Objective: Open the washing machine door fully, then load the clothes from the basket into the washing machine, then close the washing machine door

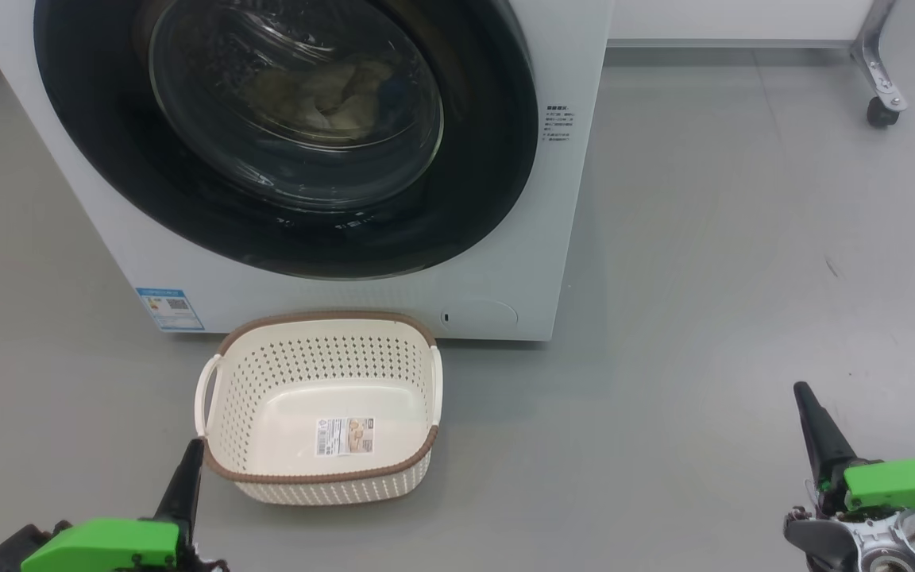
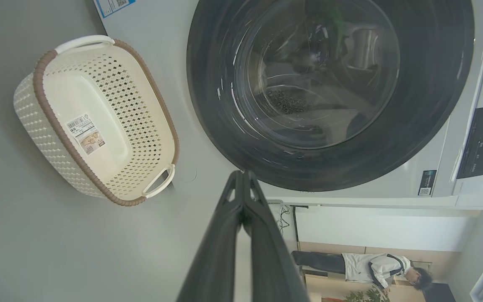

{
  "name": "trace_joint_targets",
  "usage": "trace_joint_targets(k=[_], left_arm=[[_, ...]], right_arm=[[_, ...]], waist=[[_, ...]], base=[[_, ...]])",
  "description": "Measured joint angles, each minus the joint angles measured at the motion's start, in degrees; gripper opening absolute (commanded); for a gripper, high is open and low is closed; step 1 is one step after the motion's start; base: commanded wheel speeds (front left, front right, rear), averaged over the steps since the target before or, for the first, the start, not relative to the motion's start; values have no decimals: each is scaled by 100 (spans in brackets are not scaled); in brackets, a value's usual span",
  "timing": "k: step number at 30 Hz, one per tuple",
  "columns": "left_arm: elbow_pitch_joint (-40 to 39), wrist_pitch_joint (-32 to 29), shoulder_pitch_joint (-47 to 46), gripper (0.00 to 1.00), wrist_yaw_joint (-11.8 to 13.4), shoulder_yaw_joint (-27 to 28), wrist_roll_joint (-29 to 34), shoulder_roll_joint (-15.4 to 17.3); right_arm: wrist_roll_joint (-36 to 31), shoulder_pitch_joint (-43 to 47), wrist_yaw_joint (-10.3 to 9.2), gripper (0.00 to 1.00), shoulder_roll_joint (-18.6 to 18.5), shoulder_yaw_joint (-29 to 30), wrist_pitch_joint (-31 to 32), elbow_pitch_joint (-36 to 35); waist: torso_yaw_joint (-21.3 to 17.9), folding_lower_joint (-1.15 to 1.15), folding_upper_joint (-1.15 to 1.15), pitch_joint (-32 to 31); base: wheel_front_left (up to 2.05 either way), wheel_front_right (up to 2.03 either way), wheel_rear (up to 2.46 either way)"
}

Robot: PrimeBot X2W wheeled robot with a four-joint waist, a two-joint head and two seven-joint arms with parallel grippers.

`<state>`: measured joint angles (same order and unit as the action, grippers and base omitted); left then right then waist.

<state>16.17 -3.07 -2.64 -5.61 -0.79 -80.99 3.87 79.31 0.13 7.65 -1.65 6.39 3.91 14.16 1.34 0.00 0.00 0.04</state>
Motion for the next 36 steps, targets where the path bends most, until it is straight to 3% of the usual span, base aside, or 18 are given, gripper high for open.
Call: trace_joint_targets(k=[20,36], left_arm=[[-4,-258,-60,0,-146,450,-1088,-107],[-4,-282,-62,0,-147,463,-1129,-123]], right_arm=[[1239,-280,-1,0,-8,67,181,163],[1298,-327,-1,0,-15,75,193,167]], waist=[[-135,0,0,13],[-134,0,0,13]], base=[[0,0,0],[0,0,0]])
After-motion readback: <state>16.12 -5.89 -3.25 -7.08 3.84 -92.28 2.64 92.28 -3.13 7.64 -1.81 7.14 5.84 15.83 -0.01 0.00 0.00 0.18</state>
